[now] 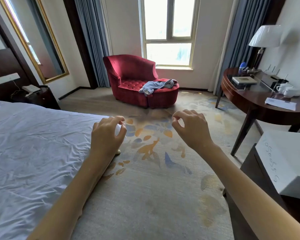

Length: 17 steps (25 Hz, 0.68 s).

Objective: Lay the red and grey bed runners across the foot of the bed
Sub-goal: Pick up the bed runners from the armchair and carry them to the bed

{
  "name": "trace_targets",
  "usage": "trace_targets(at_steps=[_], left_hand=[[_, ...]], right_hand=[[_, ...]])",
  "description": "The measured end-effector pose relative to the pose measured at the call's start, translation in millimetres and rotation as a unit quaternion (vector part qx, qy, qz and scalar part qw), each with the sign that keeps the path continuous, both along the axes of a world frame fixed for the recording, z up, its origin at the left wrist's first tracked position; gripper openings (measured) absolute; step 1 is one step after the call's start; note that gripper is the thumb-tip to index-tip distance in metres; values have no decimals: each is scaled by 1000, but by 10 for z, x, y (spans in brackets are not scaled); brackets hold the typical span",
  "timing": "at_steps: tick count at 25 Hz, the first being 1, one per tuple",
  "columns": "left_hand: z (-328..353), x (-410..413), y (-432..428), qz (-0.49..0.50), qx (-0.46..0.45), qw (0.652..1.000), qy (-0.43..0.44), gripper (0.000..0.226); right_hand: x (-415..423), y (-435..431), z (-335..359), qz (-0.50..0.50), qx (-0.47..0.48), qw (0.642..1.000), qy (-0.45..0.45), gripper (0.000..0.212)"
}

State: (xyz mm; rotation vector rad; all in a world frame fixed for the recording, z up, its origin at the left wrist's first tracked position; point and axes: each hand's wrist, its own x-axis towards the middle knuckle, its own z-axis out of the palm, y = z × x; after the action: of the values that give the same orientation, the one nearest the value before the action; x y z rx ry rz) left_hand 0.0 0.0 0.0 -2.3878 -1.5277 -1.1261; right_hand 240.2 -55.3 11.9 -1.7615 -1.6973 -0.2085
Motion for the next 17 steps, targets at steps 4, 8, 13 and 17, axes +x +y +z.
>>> trace_targets(at_steps=[4, 8, 13, 17], left_hand=[[-65, 192, 924, -6, -10, 1000, -3, 20], [-48, 364, 1914, -40, 6, 999, -1, 15], [-115, 670, 3108, -50, 4, 999, -4, 25], [-246, 989, 4265, -50, -1, 999, -7, 23]], right_hand=[[148, 923, -26, -18, -9, 1000, -16, 21], [325, 1862, 51, -31, -4, 999, -20, 20], [558, 3045, -66, -34, -27, 999, -18, 19], [878, 4180, -248, -38, -35, 999, -10, 20]])
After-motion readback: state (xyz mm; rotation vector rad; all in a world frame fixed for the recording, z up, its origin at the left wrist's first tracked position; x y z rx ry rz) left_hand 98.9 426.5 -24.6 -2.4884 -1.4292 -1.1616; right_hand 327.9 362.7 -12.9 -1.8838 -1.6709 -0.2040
